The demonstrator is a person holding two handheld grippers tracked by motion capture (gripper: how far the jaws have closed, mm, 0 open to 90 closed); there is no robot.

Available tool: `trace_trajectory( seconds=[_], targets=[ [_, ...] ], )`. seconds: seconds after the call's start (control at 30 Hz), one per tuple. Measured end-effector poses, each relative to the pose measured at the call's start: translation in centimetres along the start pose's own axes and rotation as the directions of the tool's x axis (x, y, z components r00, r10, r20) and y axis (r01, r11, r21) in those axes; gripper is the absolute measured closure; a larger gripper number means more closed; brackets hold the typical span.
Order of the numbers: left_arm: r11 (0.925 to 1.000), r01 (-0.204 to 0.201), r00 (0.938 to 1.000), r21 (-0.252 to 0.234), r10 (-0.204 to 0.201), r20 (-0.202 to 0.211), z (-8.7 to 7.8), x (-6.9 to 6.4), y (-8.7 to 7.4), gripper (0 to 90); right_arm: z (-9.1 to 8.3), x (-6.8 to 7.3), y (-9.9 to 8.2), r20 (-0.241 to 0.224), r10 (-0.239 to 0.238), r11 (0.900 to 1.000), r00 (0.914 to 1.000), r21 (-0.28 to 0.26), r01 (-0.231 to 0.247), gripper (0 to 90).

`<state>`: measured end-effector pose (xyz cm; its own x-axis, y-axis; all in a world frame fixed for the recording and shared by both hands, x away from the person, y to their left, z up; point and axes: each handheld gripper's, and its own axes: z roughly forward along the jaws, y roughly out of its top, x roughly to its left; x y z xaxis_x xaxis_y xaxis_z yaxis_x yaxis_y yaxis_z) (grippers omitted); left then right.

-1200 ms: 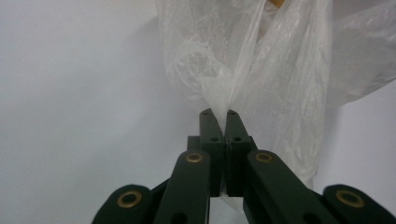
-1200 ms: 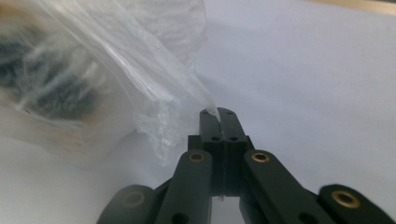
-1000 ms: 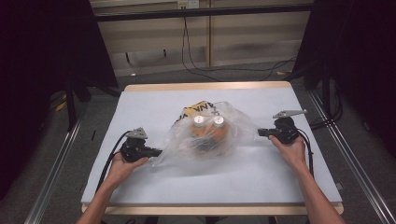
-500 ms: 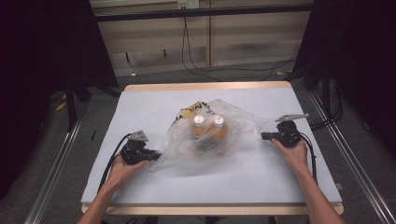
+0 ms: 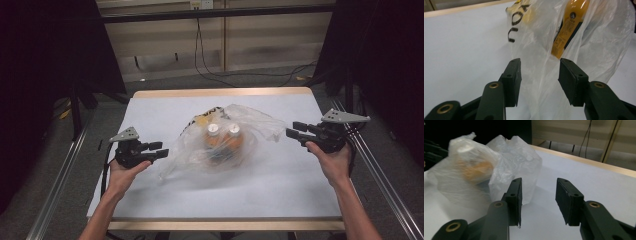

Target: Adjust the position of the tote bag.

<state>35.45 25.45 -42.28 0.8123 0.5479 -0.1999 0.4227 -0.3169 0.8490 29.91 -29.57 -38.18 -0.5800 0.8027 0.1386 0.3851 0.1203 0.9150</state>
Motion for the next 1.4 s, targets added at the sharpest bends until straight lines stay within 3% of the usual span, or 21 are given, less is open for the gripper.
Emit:
trace_trajectory(
  seconds=[0.03,0.23,0.37,0.47,0.57,0.63,0.73,0.77,0.83,0.87,0.9,0.93,0.97,1.07,1.1,1.13,1.17,1.2,1.23,1.33,1.4],
  targets=[
    [0.9997,-0.01,0.9995,-0.022,0.011,0.029,0.2,-0.5,0.5,53.4,-0.2,0.2,0.3,0.004,-0.01,0.9999,0.9999,-0.008,0.01,56.1],
    [0.997,-0.064,0.9951,-0.044,0.067,0.073,1.2,-2.7,2.3,54.6,-1.1,1.0,1.6,-0.012,-0.024,0.9987,0.9997,-0.045,0.023,53.4],
    [0.9924,-0.096,0.9836,-0.076,0.107,0.145,2.6,-4.7,4.2,54.3,-1.4,1.8,2.6,-0.068,-0.036,0.997,0.9971,-0.071,0.031,52.5],
    [0.9907,-0.105,0.9804,-0.087,0.118,0.158,3.3,-5.2,4.8,53.3,0.1,3.1,2.7,-0.117,-0.063,0.9978,0.9912,-0.029,0.06,49.2],
    [0.991,-0.119,0.9829,-0.062,0.126,0.134,4.8,-5.6,5.5,52.9,2.2,4.8,2.8,-0.18,-0.088,0.996,0.9797,-0.002,0.089,46.3],
    [0.9933,-0.106,0.9854,-0.045,0.111,0.129,5.6,-5.4,5.5,55.8,3.6,5.9,2.9,-0.215,-0.105,0.9936,0.971,0.018,0.112,43.7],
    [0.9919,-0.119,0.9831,-0.045,0.124,0.135,6.1,-5.4,5.3,79.2,5.1,6.9,3.0,-0.233,-0.128,0.988,0.964,0.054,0.145,40.3],
    [0.9923,-0.113,0.9821,-0.052,0.119,0.146,6.3,-5.5,5.2,88.0,6.5,7.2,3.1,-0.254,-0.133,0.9847,0.958,0.076,0.157,37.5],
    [0.9902,-0.12,0.9739,-0.07,0.131,0.185,6.4,-5.9,5.4,90.0,7.6,7.4,3.2,-0.267,-0.13,0.983,0.9547,0.091,0.16,35.5],
    [0.9902,-0.12,0.9739,-0.07,0.131,0.185,6.4,-5.9,5.4,90.0,8.0,7.5,3.2,-0.268,-0.131,0.9827,0.9544,0.092,0.16,35.5],
    [0.9871,-0.136,0.966,-0.085,0.151,0.21,6.2,-6.5,5.6,90.0,8.4,7.7,3.2,-0.274,-0.133,0.9819,0.9525,0.094,0.164,35.7],
    [0.9871,-0.136,0.966,-0.085,0.151,0.21,6.2,-6.5,5.6,90.0,8.6,7.8,3.1,-0.281,-0.137,0.9805,0.9499,0.098,0.17,37.1],
    [0.9853,-0.144,0.9563,-0.093,0.162,0.243,6.1,-7.0,5.7,90.0,8.8,7.8,3.0,-0.285,-0.142,0.9793,0.948,0.099,0.176,41.4],
    [0.9829,-0.17,0.9507,-0.07,0.182,0.251,6.1,-7.3,5.7,90.0,8.9,7.8,2.7,-0.293,-0.141,0.9788,0.9456,0.102,0.177,49.1],
    [0.9826,-0.172,0.9489,-0.07,0.184,0.256,6.1,-7.2,5.4,89.6,8.6,7.6,2.2,-0.295,-0.142,0.9788,0.945,0.1,0.178,70.8],
    [0.9826,-0.172,0.9489,-0.07,0.184,0.256,6.1,-7.2,5.4,86.5,8.6,7.6,2.2,-0.295,-0.142,0.9788,0.945,0.1,0.178,70.8],
    [0.985,-0.153,0.9504,-0.079,0.169,0.261,6.0,-6.9,5.3,86.5,8.4,7.4,2.0,-0.299,-0.14,0.9792,0.9438,0.099,0.177,76.4],
    [0.9857,-0.146,0.9546,-0.085,0.162,0.25,5.9,-6.7,5.4,78.5,8.2,7.1,1.7,-0.307,-0.136,0.9796,0.9418,0.101,0.174,86.8],
    [0.9858,-0.122,0.9601,-0.116,0.147,0.238,5.4,-5.9,5.5,78.6,8.1,6.8,1.3,-0.317,-0.124,0.9808,0.9404,0.105,0.164,90.0],
    [0.9859,-0.086,0.9646,-0.144,0.118,0.236,5.1,-5.1,5.5,84.0,8.1,6.6,0.9,-0.315,-0.121,0.9783,0.9413,0.123,0.167,90.0],
    [0.9899,-0.083,0.9757,-0.115,0.104,0.192,5.3,-4.3,5.2,84.9,8.2,6.5,0.5,-0.317,-0.118,0.9758,0.941,0.138,0.169,90.0]
  ],
)
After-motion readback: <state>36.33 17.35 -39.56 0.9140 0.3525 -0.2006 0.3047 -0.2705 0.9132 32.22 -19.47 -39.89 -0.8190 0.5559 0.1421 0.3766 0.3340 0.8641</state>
